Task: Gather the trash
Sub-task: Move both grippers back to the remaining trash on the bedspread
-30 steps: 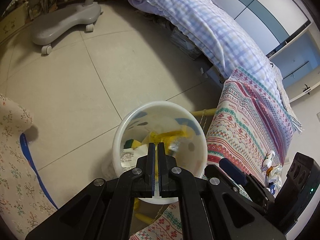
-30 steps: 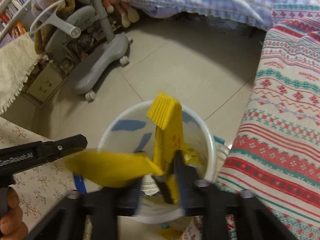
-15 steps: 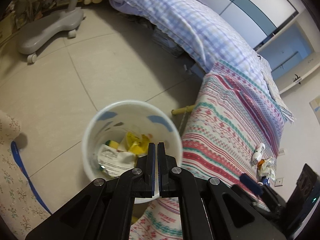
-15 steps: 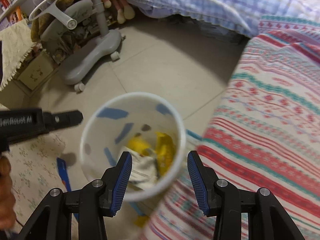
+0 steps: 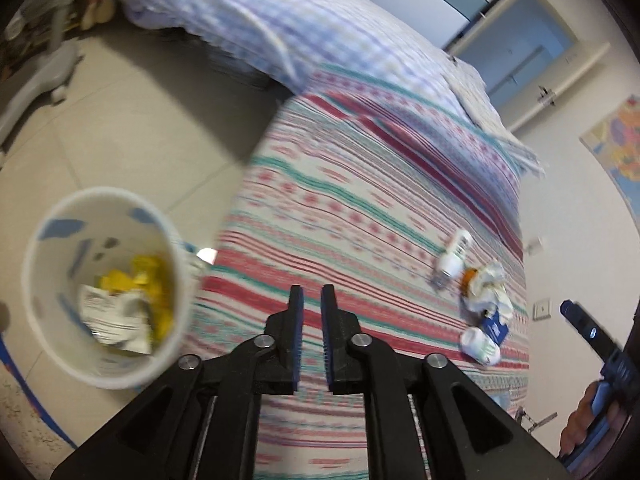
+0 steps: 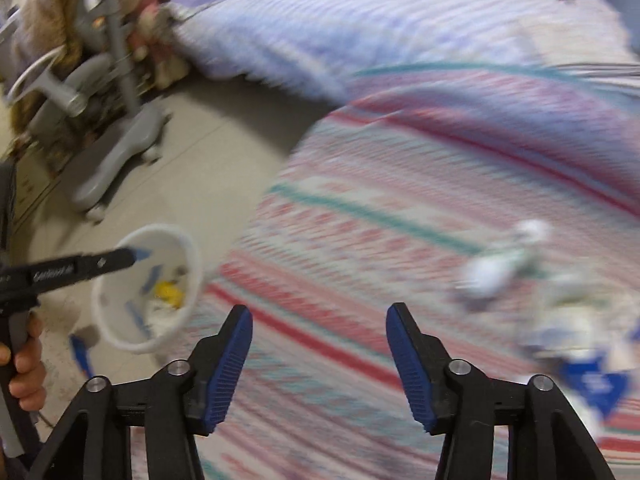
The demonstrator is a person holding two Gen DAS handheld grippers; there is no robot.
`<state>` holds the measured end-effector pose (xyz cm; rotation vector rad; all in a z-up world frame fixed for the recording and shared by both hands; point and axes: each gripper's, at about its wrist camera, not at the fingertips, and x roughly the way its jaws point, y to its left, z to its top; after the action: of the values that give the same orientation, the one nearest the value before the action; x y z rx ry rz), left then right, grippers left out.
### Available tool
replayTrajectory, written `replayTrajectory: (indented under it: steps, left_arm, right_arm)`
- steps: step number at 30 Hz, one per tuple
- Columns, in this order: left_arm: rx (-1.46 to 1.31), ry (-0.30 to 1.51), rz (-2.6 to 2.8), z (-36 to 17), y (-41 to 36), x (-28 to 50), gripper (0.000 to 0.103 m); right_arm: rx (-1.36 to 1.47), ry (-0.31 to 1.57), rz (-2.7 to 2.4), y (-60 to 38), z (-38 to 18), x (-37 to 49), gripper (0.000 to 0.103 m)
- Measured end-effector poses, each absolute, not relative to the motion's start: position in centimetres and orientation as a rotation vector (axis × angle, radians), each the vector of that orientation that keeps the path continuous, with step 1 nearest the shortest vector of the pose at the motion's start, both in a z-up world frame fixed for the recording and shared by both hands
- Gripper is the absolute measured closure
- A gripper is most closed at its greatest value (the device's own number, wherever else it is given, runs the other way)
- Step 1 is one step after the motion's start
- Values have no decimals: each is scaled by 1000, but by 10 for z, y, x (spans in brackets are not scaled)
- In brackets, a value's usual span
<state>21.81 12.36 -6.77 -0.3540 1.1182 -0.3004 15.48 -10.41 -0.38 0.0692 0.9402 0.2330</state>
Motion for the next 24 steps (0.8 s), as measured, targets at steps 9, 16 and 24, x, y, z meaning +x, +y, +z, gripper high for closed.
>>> replayTrajectory:
  steps: [9,16,24]
  left_arm:
    - [-265,1096,-488,-61,-13,208,50]
    - [-206,1054,-621,-68,-116,203,44]
    - [-55,1047,-547,-110,-175,210,57]
  right_arm:
    - [336,925,28,-260,-2,138,37]
    - [330,1063,-123,-317,-32,142,37]
    - [344,1140,-168,-351,-54,134,37]
